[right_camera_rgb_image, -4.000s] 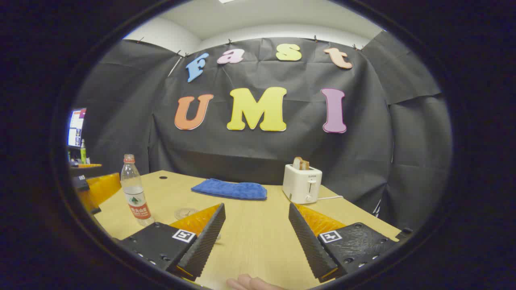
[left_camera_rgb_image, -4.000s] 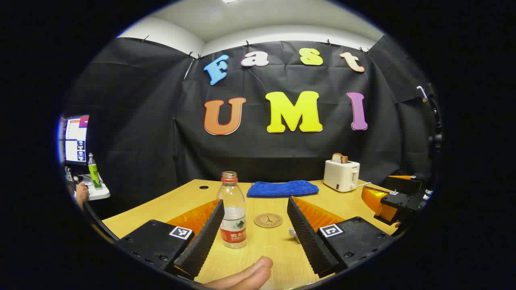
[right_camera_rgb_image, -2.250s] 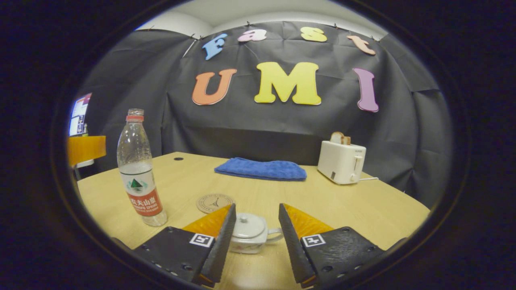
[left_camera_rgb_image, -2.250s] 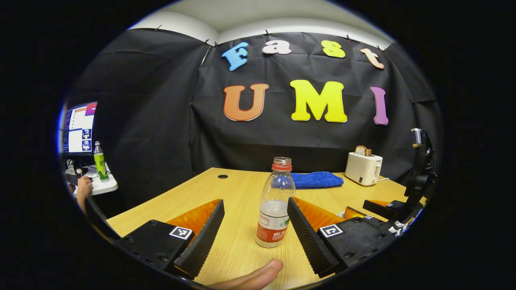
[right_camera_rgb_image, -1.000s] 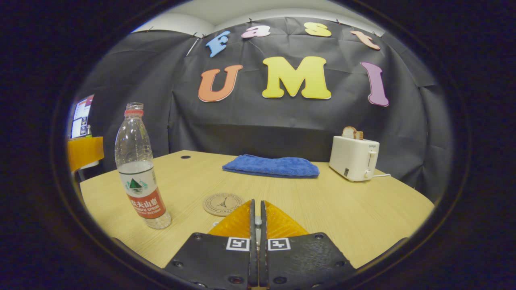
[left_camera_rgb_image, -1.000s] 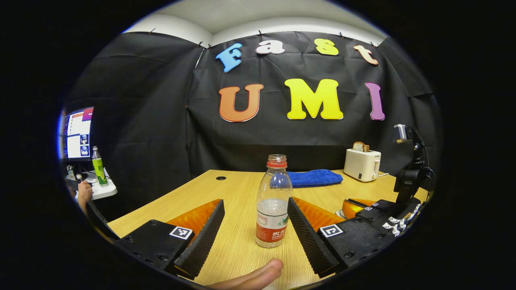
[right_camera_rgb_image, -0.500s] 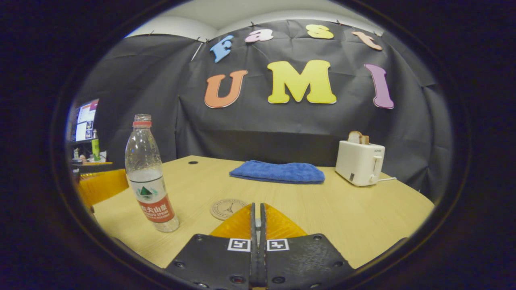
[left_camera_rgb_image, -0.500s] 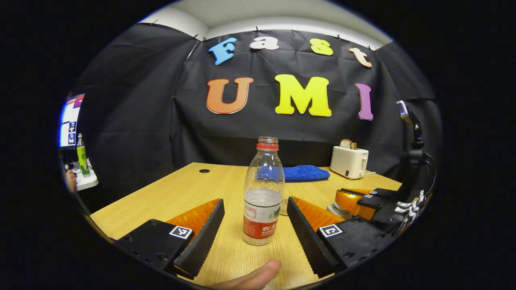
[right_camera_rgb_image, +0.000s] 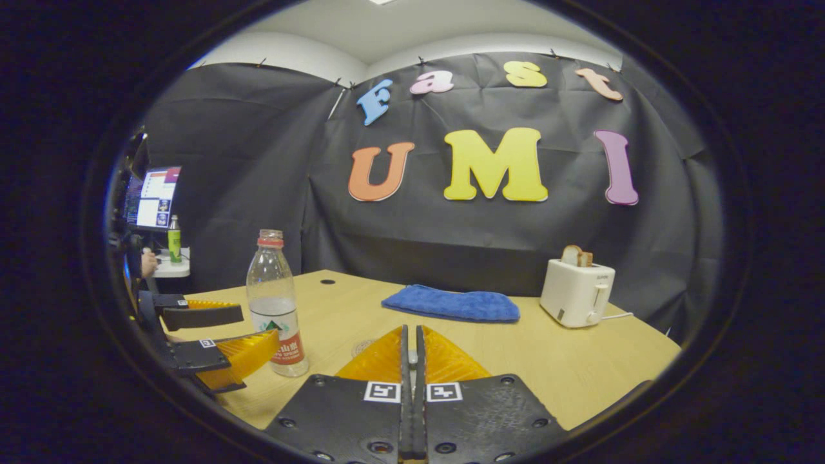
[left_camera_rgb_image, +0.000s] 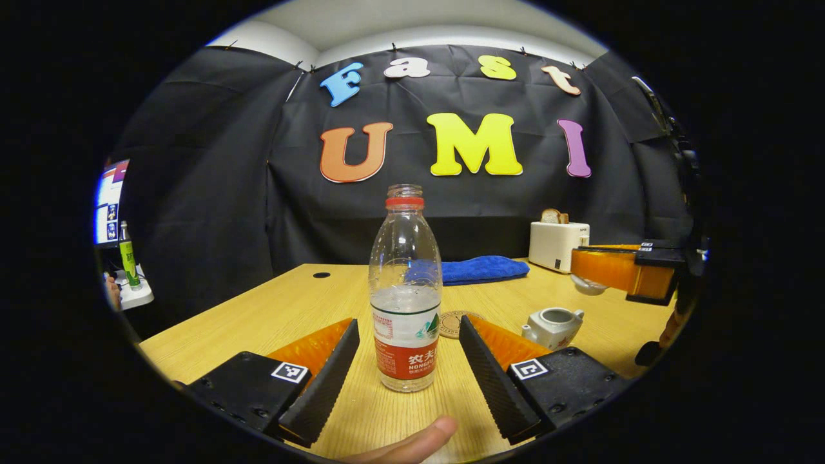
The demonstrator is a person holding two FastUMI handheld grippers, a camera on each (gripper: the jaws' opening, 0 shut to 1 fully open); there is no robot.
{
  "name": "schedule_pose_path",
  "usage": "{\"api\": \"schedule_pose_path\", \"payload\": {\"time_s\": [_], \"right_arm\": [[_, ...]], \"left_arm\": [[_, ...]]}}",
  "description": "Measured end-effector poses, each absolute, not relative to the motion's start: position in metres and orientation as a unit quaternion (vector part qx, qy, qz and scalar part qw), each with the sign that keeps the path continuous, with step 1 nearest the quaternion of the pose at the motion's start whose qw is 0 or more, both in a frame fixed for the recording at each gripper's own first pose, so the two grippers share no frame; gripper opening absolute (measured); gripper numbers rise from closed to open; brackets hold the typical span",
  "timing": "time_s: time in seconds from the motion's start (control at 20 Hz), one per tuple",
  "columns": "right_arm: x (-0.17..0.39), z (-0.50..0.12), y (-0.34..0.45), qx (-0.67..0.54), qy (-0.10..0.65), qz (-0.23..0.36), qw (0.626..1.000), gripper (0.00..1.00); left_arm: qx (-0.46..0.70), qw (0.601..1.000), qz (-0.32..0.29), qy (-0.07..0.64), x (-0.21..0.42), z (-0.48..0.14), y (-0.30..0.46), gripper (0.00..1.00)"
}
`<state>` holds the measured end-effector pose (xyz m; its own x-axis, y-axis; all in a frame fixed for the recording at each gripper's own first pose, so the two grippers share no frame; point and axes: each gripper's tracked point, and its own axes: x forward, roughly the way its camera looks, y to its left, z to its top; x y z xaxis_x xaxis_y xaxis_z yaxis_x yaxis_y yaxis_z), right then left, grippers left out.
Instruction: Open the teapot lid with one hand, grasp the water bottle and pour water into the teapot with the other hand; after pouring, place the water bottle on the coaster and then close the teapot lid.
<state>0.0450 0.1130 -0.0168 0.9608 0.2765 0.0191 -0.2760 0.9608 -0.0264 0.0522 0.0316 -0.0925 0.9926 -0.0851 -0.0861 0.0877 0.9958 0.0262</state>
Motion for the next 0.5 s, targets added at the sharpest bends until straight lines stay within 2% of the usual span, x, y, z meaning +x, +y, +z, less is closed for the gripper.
{"api": "schedule_pose_path", "payload": {"time_s": [0.1,0.15,0.2,0.45,0.5], "right_arm": [[0.045,-0.014,0.098,-0.004,-0.012,0.133,0.991,0.00],[0.045,-0.013,0.090,0.000,-0.011,0.129,0.992,0.00],[0.045,-0.012,0.083,0.005,-0.012,0.125,0.992,0.00],[0.048,-0.019,0.049,0.028,-0.001,0.100,0.995,0.00],[0.046,-0.022,0.044,0.033,0.002,0.096,0.995,0.00]], "left_arm": [[0.022,0.998,-0.043,0.042,0.062,-0.094,0.032,0.98],[0.024,0.998,-0.042,0.042,0.068,-0.093,0.032,0.94],[0.024,0.998,-0.040,0.041,0.073,-0.092,0.031,0.98],[0.012,0.998,-0.049,0.045,0.096,-0.093,0.025,0.95],[0.011,0.998,-0.049,0.048,0.099,-0.092,0.025,0.80]]}}
